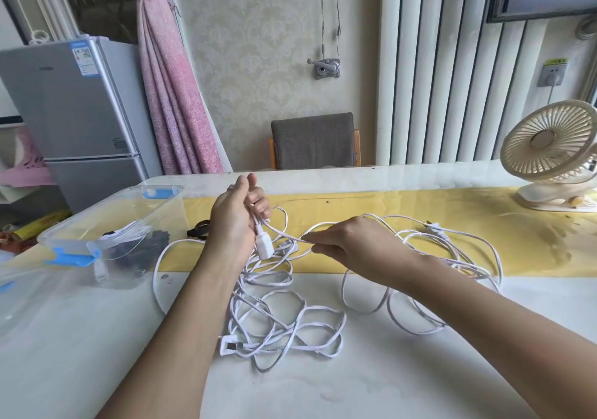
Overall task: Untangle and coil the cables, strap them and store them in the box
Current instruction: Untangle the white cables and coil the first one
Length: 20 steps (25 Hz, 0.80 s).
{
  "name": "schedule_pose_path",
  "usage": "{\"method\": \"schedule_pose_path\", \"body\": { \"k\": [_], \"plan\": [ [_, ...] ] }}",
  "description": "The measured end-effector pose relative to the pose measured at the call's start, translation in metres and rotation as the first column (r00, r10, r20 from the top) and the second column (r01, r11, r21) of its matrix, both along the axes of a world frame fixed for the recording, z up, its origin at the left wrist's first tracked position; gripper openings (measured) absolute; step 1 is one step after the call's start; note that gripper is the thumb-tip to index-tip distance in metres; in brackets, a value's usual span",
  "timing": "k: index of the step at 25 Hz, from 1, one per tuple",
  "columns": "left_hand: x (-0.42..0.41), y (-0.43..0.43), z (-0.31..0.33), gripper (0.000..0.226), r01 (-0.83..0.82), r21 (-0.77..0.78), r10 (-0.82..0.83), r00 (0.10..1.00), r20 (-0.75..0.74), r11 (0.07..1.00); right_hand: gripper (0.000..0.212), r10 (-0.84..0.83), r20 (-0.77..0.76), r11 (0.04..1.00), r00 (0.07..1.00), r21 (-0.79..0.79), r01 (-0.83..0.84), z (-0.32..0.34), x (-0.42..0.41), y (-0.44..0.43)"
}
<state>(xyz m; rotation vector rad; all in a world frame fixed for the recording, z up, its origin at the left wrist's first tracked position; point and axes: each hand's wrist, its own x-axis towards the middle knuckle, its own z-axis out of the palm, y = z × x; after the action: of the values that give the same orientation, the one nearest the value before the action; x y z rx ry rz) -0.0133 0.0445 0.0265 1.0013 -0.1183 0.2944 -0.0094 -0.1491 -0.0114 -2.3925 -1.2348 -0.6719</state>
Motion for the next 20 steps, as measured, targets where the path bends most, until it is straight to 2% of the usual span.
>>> {"method": "schedule_pose_path", "body": {
  "k": [1,3,5,6,7,8,9,10,12,13,16,18,20],
  "plan": [
    [0.000,-0.005,-0.003,0.030,-0.121,0.168,0.115,0.992,0.047,0.978,0.028,0.003,0.002,1.000,1.000,-0.007,-0.003,0.002,-0.003,0.002],
    [0.002,-0.011,-0.012,0.030,-0.349,0.415,0.297,0.936,0.187,0.840,0.027,0.014,-0.018,0.999,1.000,-0.049,-0.014,0.006,-0.010,0.004],
    [0.002,-0.011,-0.018,0.031,-0.486,0.548,0.372,0.874,0.314,0.681,0.025,0.036,-0.072,0.995,0.997,-0.087,-0.042,0.013,-0.016,0.005],
    [0.003,-0.008,-0.020,0.032,-0.513,0.637,0.351,0.858,0.374,0.575,0.023,0.054,-0.108,0.994,0.993,-0.089,-0.063,0.017,-0.020,0.006],
    [0.002,-0.006,-0.021,0.032,-0.487,0.748,0.282,0.873,0.398,0.451,0.020,0.073,-0.136,0.993,0.988,-0.084,-0.085,0.022,-0.023,0.006],
    [-0.001,-0.006,-0.022,0.034,-0.389,0.858,0.191,0.920,0.342,0.335,0.017,0.089,-0.151,0.992,0.984,-0.077,-0.101,0.028,-0.025,0.004],
    [-0.005,-0.008,-0.023,0.035,-0.237,0.938,0.125,0.969,0.211,0.253,0.014,0.097,-0.160,0.992,0.982,-0.066,-0.108,0.036,-0.027,0.001],
    [-0.009,-0.010,-0.025,0.035,-0.052,0.972,0.074,0.997,0.036,0.229,0.011,0.088,-0.176,0.994,0.980,-0.044,-0.097,0.044,-0.027,-0.004],
    [-0.017,-0.016,-0.026,0.038,0.282,0.925,-0.011,0.957,-0.289,0.255,0.007,0.037,-0.234,0.999,0.972,0.044,-0.027,0.062,-0.025,-0.020],
    [-0.020,-0.017,-0.024,0.044,0.390,0.884,-0.038,0.918,-0.394,0.256,0.008,0.003,-0.263,0.995,0.965,0.098,0.023,0.069,-0.022,-0.030],
    [-0.028,-0.014,-0.011,0.063,0.596,0.760,-0.183,0.803,-0.568,0.259,0.018,-0.108,-0.352,0.963,0.930,0.196,0.186,0.082,-0.011,-0.053],
    [-0.030,-0.010,-0.004,0.065,0.760,0.610,-0.364,0.645,-0.672,0.223,0.020,-0.125,-0.446,0.931,0.886,0.256,0.260,0.083,-0.002,-0.064],
    [-0.028,-0.005,-0.003,0.064,0.886,0.443,-0.539,0.443,-0.716,0.140,0.015,-0.039,-0.581,0.906,0.813,0.323,0.274,0.078,0.006,-0.071]
  ]
}}
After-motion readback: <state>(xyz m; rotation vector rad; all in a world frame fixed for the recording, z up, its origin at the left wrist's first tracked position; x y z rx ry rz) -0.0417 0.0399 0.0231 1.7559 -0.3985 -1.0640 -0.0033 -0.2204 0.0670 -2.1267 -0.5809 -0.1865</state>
